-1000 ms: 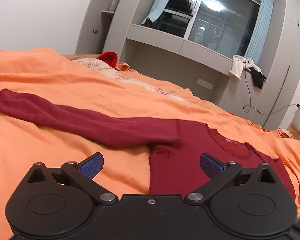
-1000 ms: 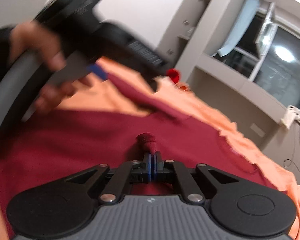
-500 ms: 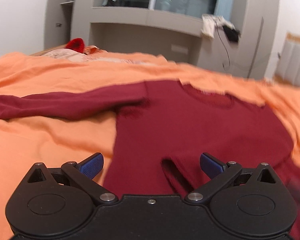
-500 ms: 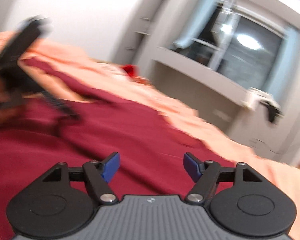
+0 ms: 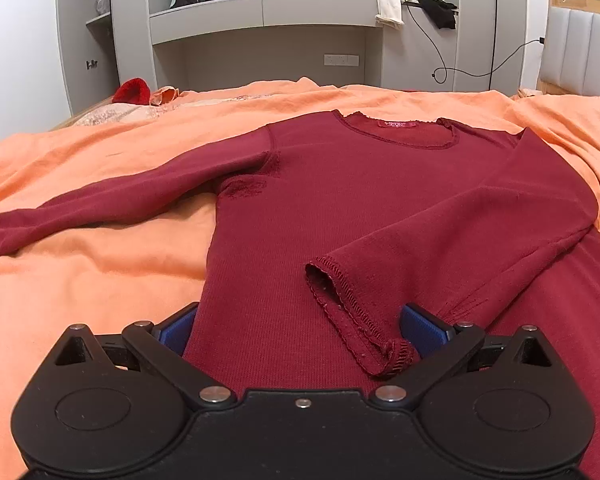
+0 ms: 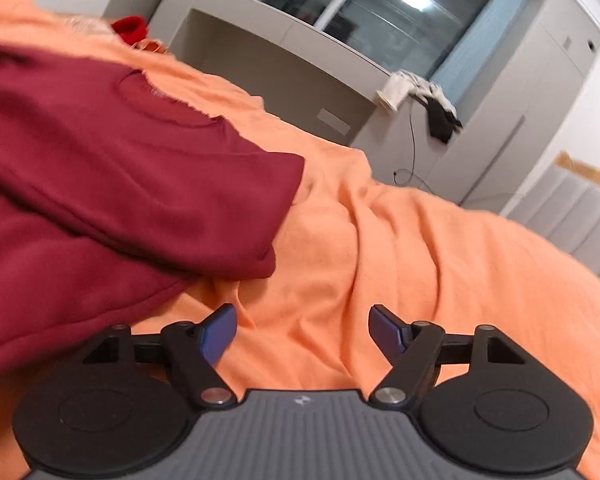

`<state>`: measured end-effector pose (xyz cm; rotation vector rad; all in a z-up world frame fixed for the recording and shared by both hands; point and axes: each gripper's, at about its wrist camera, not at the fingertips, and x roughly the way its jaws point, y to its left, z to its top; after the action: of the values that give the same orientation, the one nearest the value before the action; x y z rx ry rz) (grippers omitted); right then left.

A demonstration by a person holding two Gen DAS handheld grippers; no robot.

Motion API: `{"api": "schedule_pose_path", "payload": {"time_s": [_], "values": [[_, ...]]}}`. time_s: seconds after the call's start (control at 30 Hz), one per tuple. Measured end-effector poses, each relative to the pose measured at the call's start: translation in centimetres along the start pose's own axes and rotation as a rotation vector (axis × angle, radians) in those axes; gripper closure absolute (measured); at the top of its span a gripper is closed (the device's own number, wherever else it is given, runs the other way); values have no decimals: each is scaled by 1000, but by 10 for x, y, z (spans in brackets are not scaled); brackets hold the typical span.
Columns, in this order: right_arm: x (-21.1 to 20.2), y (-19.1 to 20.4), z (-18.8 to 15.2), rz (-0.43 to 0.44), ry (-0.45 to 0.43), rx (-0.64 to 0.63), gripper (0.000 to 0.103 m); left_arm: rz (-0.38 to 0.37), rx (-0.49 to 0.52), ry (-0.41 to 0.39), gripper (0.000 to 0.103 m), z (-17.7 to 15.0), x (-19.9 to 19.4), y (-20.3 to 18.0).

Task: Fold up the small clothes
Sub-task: 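Open the right gripper and smooth the folded sleeve flat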

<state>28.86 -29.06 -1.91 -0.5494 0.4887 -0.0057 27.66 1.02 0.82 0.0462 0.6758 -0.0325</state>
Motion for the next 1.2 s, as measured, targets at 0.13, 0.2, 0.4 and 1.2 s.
{"api": "schedule_pose_path", "payload": {"time_s": [0.13,0.2,0.4,1.2], "values": [[10,17,7,-28,-55,-87,40,-1,0,-2,1,-1,0,0],[13,25,9,-26,-84,-132,52,0,0,-3,0,-1,0,0],[13,16,20,5,-94,-69,96,-1,4,-4,1,-1,-1,-1],[-56,-23,47,394,-94,415,28,-87,131,-9,1,-11,-15,-9]]}}
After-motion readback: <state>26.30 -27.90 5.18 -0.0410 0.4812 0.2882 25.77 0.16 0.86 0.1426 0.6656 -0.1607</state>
